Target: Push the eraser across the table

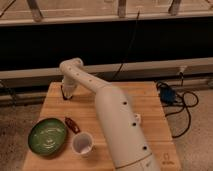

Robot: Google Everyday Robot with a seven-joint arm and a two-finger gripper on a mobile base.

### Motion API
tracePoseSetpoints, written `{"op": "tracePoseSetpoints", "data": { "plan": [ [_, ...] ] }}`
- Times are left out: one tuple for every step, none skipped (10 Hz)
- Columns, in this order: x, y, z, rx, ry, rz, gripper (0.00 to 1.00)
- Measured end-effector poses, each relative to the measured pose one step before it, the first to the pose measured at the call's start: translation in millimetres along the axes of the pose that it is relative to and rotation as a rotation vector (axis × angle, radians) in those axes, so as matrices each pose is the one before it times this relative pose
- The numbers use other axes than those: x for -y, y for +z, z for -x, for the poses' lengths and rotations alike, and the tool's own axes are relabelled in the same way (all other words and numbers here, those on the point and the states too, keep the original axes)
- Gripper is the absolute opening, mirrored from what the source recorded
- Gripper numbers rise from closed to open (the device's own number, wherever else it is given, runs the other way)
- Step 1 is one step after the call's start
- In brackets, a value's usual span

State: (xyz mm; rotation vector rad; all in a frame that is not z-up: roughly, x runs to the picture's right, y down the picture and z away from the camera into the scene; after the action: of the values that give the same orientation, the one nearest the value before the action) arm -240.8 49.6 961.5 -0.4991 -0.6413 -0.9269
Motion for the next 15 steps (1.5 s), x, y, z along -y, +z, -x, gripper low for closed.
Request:
{"op": "tracePoseSetpoints", "data": {
  "plan": [
    [-0.41,-1.01,-1.14,-0.00045,0.00243,-0.00211,0.05],
    [0.35,0.02,0.16,-0.00048,-0.00061,0.00046,0.05],
    [0.27,-0.35,-0.51,0.00063,0.00152,-0.00122,0.05],
    [4.35,0.13,-3.77,-0.00374,-0.00329,-0.00930,0.05],
    [8.77,0.94,-7.42,-0.00586,-0.00564,-0.01544,0.05],
    [6.02,1.18,-6.04,-0.00212,-0.00295,-0.00831,0.05],
    [6.21,1.37,-5.33,-0.00255,-0.00384,-0.00865,0.05],
    [2.25,0.32,-1.81,-0.00143,-0.00106,-0.00584,0.05],
    [1.60,0.24,-0.93,-0.00151,-0.00140,-0.00426,0.05],
    [2.39,0.73,-1.29,-0.00323,-0.00323,-0.00417,0.05],
    [1.87,0.83,-0.46,-0.00023,-0.00281,-0.00328,0.05],
    [1.71,0.31,-0.86,-0.00212,-0.00298,-0.00183,0.05],
    [1.91,0.00,-0.96,-0.00163,-0.00253,-0.00203,0.05],
    [2.29,0.00,-1.35,-0.00132,-0.00309,-0.00211,0.05],
    [1.35,0.00,-0.72,-0.00122,-0.00180,-0.00090,0.05]
  ]
}}
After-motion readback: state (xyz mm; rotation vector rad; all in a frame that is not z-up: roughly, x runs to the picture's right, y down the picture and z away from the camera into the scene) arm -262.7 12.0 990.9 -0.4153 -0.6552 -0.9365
